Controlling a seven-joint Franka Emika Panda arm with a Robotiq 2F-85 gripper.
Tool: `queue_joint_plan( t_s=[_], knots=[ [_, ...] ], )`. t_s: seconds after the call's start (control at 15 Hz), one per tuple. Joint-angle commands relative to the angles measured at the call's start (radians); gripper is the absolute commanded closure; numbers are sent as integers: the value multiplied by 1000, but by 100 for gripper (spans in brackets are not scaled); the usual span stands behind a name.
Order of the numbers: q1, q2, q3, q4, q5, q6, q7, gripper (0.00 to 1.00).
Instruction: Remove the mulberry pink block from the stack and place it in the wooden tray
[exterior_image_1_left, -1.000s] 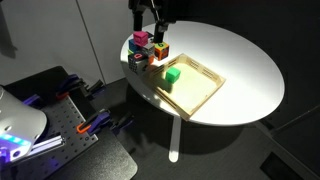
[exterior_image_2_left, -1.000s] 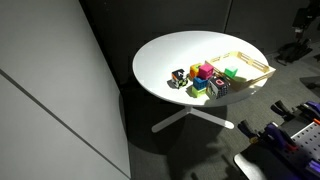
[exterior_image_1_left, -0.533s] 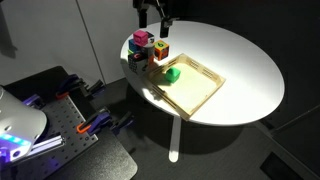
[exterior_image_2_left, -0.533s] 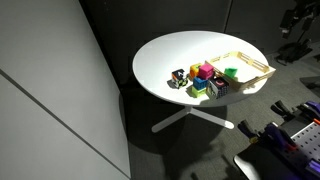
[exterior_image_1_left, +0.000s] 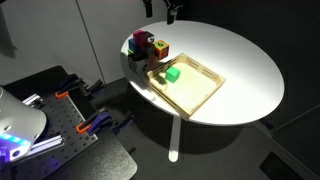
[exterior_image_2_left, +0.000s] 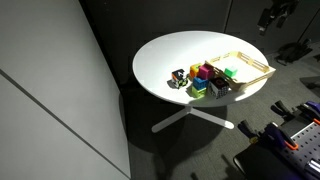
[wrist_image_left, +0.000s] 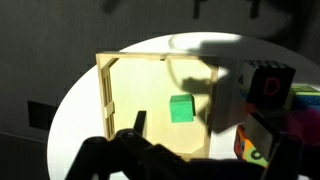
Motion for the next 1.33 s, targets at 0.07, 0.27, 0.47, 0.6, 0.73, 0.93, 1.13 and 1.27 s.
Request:
queue_joint_plan(
  t_s=[0.07, 0.27, 0.47, 0.6, 0.73, 0.93, 1.13, 1.27],
  knots=[
    [38, 89, 22, 83, 78, 68, -24, 0],
    [62, 137, 37, 119, 130, 120, -46, 0],
    [71, 174, 49, 151, 141, 138, -46, 0],
    [70, 154, 52, 120, 117, 137, -15, 0],
    [71, 165, 52, 131, 117, 138, -15, 0],
    [71, 166, 52, 132, 117, 138, -15, 0],
    [80, 170, 61, 134, 134, 157, -39, 0],
    [89, 179, 74, 142, 134, 161, -37, 0]
  ],
)
